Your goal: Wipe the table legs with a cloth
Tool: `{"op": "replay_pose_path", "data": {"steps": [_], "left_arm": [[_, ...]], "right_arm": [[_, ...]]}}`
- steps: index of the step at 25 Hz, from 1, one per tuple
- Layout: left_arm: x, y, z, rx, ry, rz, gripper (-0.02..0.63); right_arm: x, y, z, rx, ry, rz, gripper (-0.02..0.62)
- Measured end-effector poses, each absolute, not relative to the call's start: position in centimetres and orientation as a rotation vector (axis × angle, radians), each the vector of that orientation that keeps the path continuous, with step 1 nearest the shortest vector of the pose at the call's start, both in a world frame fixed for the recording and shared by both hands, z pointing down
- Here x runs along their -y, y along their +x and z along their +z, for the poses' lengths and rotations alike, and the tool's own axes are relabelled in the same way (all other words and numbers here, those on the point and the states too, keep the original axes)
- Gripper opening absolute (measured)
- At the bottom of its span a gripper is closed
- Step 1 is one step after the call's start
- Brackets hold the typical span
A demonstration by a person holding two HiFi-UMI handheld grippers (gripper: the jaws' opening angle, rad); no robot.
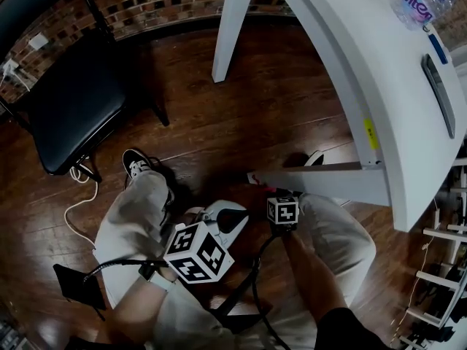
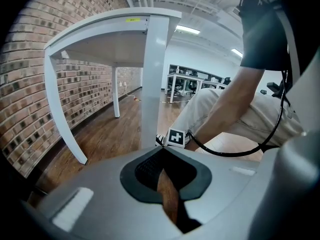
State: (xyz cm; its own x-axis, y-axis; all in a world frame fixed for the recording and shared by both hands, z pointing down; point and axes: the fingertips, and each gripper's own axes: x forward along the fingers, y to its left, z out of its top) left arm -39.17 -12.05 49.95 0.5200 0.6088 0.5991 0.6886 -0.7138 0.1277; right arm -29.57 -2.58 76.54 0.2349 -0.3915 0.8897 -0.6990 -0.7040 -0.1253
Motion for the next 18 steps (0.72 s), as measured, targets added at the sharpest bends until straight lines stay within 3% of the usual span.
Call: {"op": "replay_pose_path", "data": {"steps": [18], "left_arm": [[13.9, -38.6, 51.7, 1.0, -2.713, -1.148, 0.0]], "right_arm": [[2.2, -29.8, 82.4, 1.045, 2.191, 1.463, 0.057]]}}
